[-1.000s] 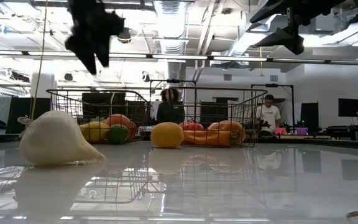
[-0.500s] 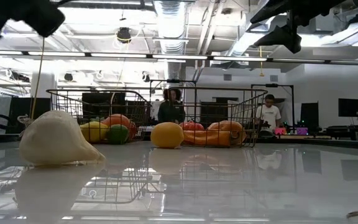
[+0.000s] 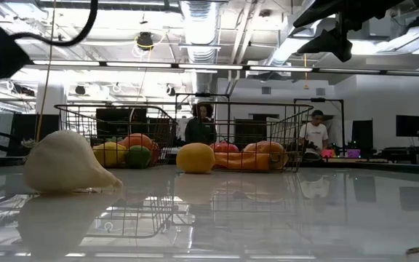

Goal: Sort produce into baskets
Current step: Put the eggplant into the right wire basket

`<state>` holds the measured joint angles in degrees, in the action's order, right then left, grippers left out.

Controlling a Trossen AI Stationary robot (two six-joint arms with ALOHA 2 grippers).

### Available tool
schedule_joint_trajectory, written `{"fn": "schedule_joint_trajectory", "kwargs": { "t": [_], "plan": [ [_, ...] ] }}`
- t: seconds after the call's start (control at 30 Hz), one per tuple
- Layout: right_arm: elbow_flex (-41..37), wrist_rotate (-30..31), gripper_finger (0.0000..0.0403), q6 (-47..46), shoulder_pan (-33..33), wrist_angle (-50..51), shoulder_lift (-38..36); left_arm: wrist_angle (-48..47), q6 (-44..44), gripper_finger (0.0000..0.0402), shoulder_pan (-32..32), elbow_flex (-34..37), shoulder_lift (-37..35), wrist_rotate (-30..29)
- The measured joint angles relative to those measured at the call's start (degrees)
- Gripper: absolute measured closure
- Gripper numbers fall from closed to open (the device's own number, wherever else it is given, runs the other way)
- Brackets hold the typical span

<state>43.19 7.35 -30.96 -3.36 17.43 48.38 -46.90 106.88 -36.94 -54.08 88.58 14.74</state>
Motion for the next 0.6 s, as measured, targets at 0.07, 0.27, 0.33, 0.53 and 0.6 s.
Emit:
{"fn": "schedule_joint_trajectory", "kwargs": {
  "t": [0.07, 0.27, 0.33, 0.53, 0.6],
  "plan": [
    [0.0, 0.0, 0.0102, 0.0, 0.0, 0.0, 0.0, 1.7, 0.3, 0.0112, -0.6, 0.0, 1.8, 0.0],
    [0.0, -0.4, 0.0102, 0.0, 0.0, 0.0, 0.0, 4.0, 0.3, 0.0132, -1.4, 0.0, 5.7, -0.7],
    [0.0, -0.6, 0.0102, 0.0, 0.0, 0.0, 0.0, 3.9, 0.3, 0.0143, -1.5, 0.0, 6.8, -1.0],
    [0.0, -1.3, 0.0102, -0.4, 0.0, 0.0, 0.0, 4.0, -1.3, 0.0182, -1.7, 0.0, 8.9, -1.1],
    [0.0, -1.3, 0.0102, -0.5, 0.0, 0.0, 0.0, 3.9, -1.7, 0.0200, -1.7, 0.0, 9.0, -1.1]
  ]
}}
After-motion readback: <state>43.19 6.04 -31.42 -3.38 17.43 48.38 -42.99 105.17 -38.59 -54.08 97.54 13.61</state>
